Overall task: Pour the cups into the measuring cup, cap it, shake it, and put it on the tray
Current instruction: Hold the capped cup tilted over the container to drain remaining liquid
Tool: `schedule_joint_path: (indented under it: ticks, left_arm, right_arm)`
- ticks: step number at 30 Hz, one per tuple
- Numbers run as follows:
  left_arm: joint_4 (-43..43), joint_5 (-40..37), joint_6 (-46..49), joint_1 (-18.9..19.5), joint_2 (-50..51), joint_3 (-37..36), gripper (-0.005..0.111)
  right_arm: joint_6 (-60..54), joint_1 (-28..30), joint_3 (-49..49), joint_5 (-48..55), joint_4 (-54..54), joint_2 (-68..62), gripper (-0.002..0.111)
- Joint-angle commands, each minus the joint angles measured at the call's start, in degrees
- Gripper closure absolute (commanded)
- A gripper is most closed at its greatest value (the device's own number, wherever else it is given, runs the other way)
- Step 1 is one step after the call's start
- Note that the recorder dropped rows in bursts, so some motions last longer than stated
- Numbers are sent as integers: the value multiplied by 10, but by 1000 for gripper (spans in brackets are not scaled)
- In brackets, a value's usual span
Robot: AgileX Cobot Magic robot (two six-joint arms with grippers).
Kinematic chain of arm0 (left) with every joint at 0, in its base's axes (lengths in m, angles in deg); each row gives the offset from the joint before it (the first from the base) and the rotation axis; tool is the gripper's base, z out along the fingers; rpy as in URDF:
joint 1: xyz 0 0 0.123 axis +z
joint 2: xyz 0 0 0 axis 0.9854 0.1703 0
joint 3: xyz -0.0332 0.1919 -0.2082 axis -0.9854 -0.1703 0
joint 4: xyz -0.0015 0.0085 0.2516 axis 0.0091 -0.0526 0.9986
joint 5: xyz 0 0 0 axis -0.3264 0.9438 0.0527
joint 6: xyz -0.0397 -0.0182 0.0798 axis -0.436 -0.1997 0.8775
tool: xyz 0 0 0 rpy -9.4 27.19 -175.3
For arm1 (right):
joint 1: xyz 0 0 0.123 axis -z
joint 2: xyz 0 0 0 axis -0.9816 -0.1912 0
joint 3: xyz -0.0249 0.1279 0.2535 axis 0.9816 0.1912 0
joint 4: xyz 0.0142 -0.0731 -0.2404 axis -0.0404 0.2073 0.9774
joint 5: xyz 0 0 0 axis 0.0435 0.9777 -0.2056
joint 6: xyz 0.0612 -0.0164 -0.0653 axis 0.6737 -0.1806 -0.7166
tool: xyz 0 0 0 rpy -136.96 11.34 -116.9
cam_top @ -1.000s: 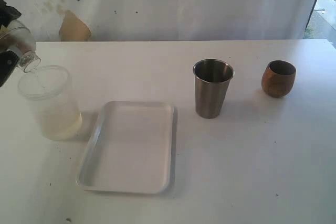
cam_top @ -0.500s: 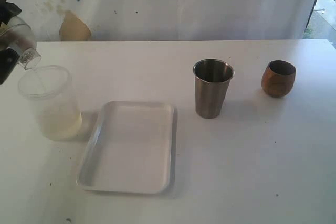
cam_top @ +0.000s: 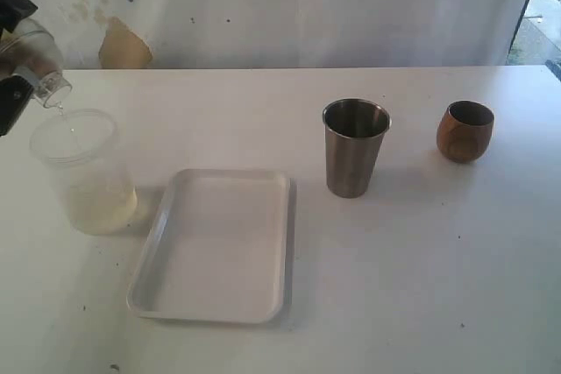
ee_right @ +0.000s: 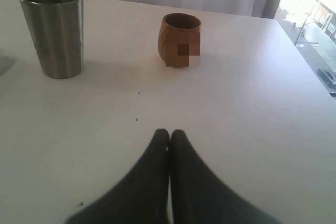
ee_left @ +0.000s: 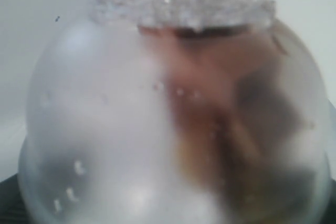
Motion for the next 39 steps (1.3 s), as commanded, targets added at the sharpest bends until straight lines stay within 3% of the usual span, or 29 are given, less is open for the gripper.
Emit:
schedule_joint_path:
  ticks: [1, 15, 24, 39]
  left_arm:
    - [9, 25, -3, -3, -6, 4, 107]
    - [11, 32, 5, -19, -6, 4, 107]
    - [13, -6, 85, -19, -6, 4, 107]
    - [13, 20, 89, -19, -6, 4, 107]
  right_arm:
    - [-2, 4, 3, 0, 0, 3, 108]
    - [-2, 4, 3, 0, 0, 3, 108]
    - [-2, 4, 3, 0, 0, 3, 108]
    - [-2, 4, 3, 0, 0, 3, 108]
